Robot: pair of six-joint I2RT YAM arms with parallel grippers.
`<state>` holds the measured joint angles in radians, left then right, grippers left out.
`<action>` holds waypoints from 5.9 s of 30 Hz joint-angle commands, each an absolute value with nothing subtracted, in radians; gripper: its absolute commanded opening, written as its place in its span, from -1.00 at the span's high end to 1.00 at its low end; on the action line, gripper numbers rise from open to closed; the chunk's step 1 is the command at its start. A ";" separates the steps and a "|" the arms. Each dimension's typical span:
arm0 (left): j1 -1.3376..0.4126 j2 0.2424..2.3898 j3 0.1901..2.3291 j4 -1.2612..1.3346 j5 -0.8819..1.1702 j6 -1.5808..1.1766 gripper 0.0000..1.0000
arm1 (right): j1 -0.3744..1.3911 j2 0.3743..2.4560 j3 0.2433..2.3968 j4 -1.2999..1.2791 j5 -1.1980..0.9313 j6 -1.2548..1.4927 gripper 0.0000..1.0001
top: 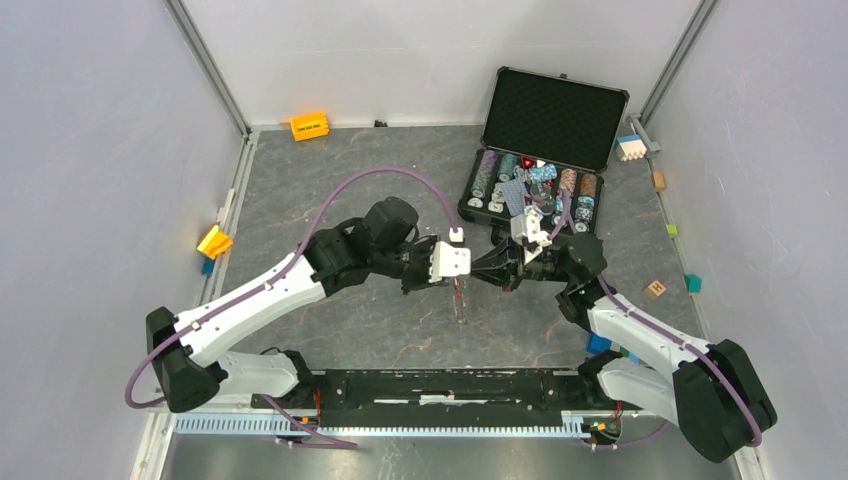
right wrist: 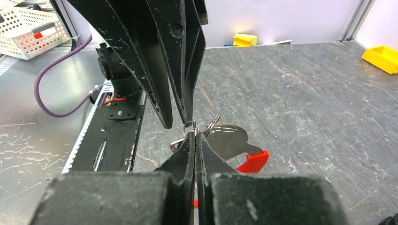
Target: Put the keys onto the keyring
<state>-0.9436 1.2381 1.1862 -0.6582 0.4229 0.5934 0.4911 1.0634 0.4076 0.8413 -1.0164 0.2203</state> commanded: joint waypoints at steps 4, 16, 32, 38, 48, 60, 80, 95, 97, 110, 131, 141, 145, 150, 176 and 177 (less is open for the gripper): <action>-0.940 1.262 1.203 -0.542 0.484 0.566 0.56 | 0.484 1.045 0.426 0.914 -1.026 0.238 1.00; -0.922 1.289 1.235 -0.588 0.411 0.461 0.59 | 0.474 1.036 0.421 0.920 -1.028 0.239 1.00; -0.905 1.266 1.249 -0.612 0.463 0.409 0.24 | 0.469 1.036 0.426 0.890 -1.026 0.212 1.00; -0.905 1.262 1.263 -0.611 0.462 0.388 0.23 | 0.468 1.043 0.426 0.887 -1.026 0.210 1.00; -0.905 1.282 1.275 -0.600 0.450 0.378 0.46 | 0.468 1.042 0.428 0.883 -1.026 0.206 1.00; -0.905 1.301 1.272 -0.604 0.461 0.378 0.93 | 0.467 1.037 0.418 0.914 -1.034 0.223 1.00; -0.905 1.354 1.284 -0.597 0.467 0.342 0.92 | 0.469 1.037 0.397 0.979 -1.025 0.268 1.00; -0.905 1.371 1.318 -0.593 0.465 0.338 0.47 | 0.468 1.040 0.397 0.942 -1.014 0.232 1.00; -0.904 1.363 1.316 -0.596 0.457 0.348 0.44 | 0.468 1.040 0.400 0.927 -1.013 0.220 1.00; -0.904 1.290 1.292 -0.590 0.465 0.433 0.28 | 0.468 1.052 0.407 0.910 -1.014 0.210 1.00; -0.902 1.273 1.184 -0.501 0.548 0.545 0.41 | 0.468 1.043 0.405 0.925 -1.025 0.231 1.00; -0.897 1.262 1.157 -0.452 0.542 0.508 0.55 | 0.467 1.047 0.405 0.927 -1.022 0.230 1.00; -0.895 1.267 1.151 -0.438 0.532 0.497 0.59 | 0.468 1.044 0.404 0.927 -1.022 0.229 1.00; -0.891 1.269 1.146 -0.425 0.526 0.482 0.63 | 0.468 1.042 0.403 0.927 -1.023 0.229 1.00; -0.902 1.505 1.610 -1.018 0.283 0.519 0.96 | 0.485 1.046 0.429 0.681 -0.928 0.008 0.59; -0.905 1.516 1.627 -1.039 0.262 0.512 0.95 | 0.488 1.048 0.432 0.674 -0.928 0.009 0.46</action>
<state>-0.9012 1.4960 1.5146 -0.8879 0.3637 0.5003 0.4828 1.0439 0.4095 0.7628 -0.9520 0.0422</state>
